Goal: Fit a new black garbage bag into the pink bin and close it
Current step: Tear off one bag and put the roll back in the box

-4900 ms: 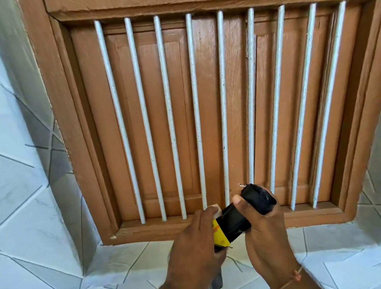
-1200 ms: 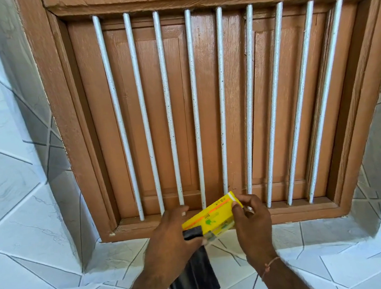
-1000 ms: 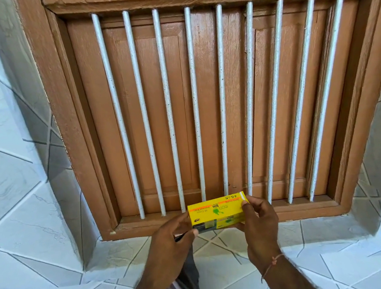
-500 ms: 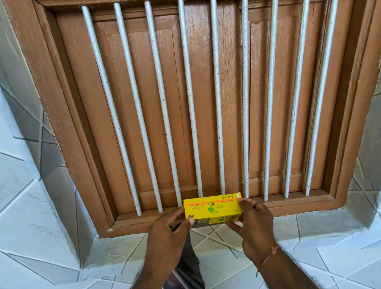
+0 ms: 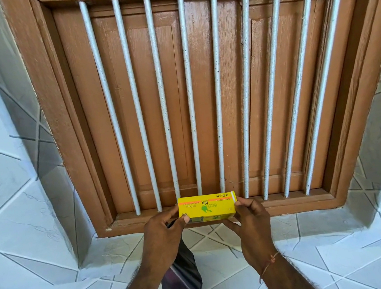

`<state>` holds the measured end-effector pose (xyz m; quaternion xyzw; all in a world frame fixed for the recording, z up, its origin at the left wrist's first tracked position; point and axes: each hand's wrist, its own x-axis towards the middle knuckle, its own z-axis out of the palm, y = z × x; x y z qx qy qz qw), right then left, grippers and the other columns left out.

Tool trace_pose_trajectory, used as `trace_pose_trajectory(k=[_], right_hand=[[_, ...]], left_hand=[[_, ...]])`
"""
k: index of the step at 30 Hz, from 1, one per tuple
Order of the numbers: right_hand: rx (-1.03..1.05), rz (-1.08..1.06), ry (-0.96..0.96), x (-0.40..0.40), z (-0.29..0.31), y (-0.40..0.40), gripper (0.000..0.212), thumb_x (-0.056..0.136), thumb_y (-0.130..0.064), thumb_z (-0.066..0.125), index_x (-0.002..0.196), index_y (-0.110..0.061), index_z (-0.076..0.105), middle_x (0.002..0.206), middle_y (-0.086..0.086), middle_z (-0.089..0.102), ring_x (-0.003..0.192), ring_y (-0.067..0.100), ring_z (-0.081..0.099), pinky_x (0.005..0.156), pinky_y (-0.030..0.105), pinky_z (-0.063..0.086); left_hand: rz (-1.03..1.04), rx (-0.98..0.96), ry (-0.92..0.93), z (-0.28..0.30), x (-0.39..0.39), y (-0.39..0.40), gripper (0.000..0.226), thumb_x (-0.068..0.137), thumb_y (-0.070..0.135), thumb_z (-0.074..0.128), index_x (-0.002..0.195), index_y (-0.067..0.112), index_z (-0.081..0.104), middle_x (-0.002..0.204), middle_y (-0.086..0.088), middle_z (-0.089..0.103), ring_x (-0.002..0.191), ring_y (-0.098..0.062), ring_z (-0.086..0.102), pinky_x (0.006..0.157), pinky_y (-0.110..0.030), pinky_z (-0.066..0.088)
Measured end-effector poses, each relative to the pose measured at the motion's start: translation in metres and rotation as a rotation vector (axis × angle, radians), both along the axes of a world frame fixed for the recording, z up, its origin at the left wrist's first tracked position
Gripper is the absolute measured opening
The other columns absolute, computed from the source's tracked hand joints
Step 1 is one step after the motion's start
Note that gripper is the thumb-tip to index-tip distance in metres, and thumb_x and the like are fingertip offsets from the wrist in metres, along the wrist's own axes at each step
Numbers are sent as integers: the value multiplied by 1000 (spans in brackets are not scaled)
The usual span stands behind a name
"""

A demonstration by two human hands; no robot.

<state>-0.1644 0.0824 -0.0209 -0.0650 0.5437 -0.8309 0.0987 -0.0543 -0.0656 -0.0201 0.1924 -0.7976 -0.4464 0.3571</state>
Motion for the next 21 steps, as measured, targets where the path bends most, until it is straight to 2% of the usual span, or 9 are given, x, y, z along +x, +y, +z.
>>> trace_pose_trajectory(k=[4,7,9,11,14,18,21], right_hand=[[18,-29,4,0,-1,-2,17,96,-4,51,86,-13,62,100,15,68,101,38,65,73,45,61],[2,13,-88,-6,0,-2,17,96,-2,48,85,-10,59,106,25,65,97,39,62,77,51,58],[-1,51,-122,-12,0,0,14,95,-4,49,88,-9,59,109,29,63,96,39,60,77,52,57],[4,72,-124,-15,2,2,11,96,-9,52,90,-11,60,106,25,63,98,38,61,76,51,58],[34,63,-123,-19,5,2,11,96,-17,55,87,-16,61,107,19,65,101,38,62,80,52,57],[-20,-6,-179,-20,8,0,16,93,-17,59,77,-16,59,85,11,62,85,29,58,73,39,51],[-109,-27,-219,-17,8,0,17,92,-17,61,75,-15,58,78,10,60,77,26,57,71,38,51]], left_hand=[[-1,-17,-2,-2,-1,0,33,83,21,70,116,23,68,72,50,56,84,23,58,72,7,38],[-10,-16,-8,-2,-1,1,33,82,23,72,115,26,68,74,51,56,87,21,58,77,4,41],[-17,0,-3,-1,0,1,33,81,23,73,114,26,69,77,47,61,89,17,61,86,-6,48],[-24,27,1,2,0,3,33,79,23,74,113,24,70,83,37,65,88,13,63,89,-17,52],[-25,57,8,3,-1,8,35,79,22,75,113,23,69,85,34,63,81,9,64,82,-12,51],[-78,109,13,1,-3,10,34,78,22,76,111,24,71,92,25,72,88,6,67,90,-23,54],[-96,120,23,0,-5,14,34,77,21,77,110,20,72,93,22,73,88,7,67,82,-11,52]])
